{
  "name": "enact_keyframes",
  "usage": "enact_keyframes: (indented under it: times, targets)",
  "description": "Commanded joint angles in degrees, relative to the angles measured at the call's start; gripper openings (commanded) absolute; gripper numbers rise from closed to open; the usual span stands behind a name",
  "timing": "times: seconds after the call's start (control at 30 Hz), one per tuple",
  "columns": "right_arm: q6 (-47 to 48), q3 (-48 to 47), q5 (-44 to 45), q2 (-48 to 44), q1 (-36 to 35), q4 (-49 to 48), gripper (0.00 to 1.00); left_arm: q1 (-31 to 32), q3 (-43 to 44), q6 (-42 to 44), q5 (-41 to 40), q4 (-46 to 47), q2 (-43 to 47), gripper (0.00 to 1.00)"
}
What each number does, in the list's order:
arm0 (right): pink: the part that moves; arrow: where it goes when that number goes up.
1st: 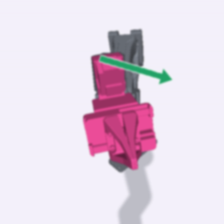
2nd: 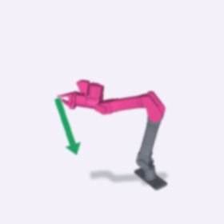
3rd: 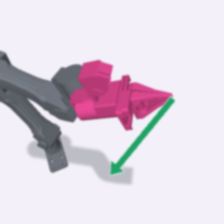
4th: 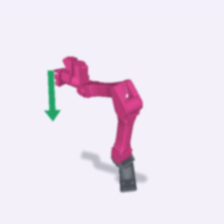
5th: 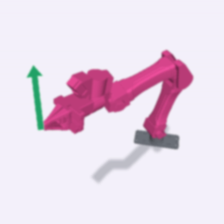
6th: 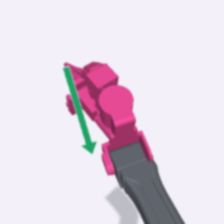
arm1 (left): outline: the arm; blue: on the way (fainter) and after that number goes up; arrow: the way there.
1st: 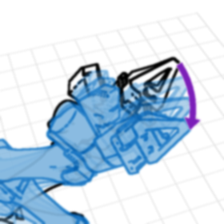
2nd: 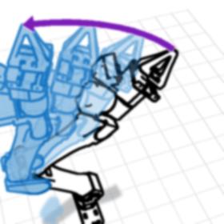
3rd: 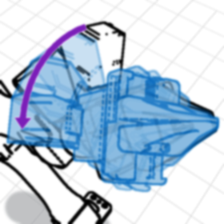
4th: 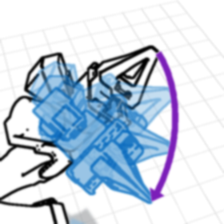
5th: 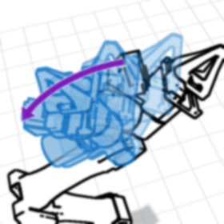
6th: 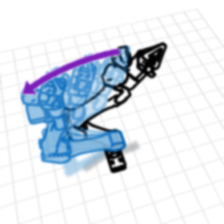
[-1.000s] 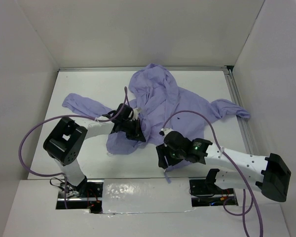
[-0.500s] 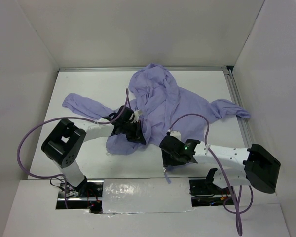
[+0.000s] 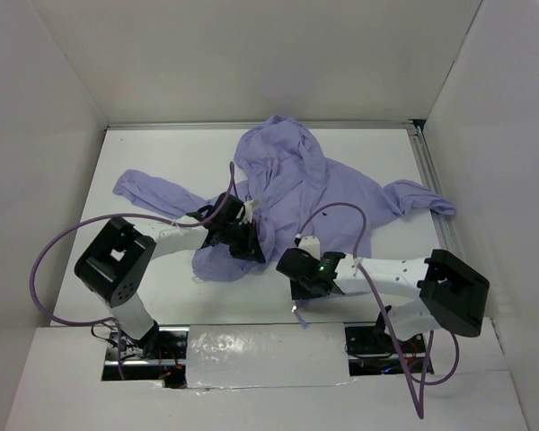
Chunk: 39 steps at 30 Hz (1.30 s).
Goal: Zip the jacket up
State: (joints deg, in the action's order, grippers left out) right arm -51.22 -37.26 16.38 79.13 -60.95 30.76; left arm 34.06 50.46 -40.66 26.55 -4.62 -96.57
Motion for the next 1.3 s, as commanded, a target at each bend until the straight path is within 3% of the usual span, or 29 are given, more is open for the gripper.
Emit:
enact_keyframes:
  times: [0.0,0.2,0.33,0.4,0.57,0.8,0.97,1.1,1.27]
  targets:
    - [-3.3,0.6,-1.6,8.0,-2.6,0.0,0.49,0.4,0.2,0.8,-1.0,-0.6,2.4,0.00]
    - [-5.6,-5.8,-0.2,20.4,-7.1,5.1,0.47,0.3,0.1,0.5,-2.6,-1.9,3.8,0.00]
    - [-5.6,-5.8,-1.0,21.2,-7.4,3.0,0.22,0.4,0.1,0.6,-3.2,-2.4,4.6,0.00]
    - [-5.9,-5.4,-0.6,19.3,-7.3,2.0,0.01,0.4,0.0,0.7,-3.3,-2.6,5.3,0.00]
    - [-4.3,-3.0,0.5,12.2,-3.9,-1.0,0.00,0.2,0.3,1.2,-3.3,-3.1,6.1,0.00]
    - [3.8,4.5,-2.8,-16.3,4.5,-14.8,0.00,-0.9,-0.1,2.1,2.9,-1.3,12.1,0.00]
    - [8.9,10.3,-6.6,-33.3,11.1,-27.5,0.00,-1.1,-2.6,0.4,9.0,5.8,18.0,0.00]
    - [13.0,11.8,-9.8,-37.6,13.9,-34.7,0.00,-0.7,-3.1,-2.3,11.5,10.0,21.3,0.00]
    - [12.8,18.7,-17.9,-39.6,17.4,-52.5,0.00,0.7,-7.0,-6.4,12.7,23.1,24.9,0.00]
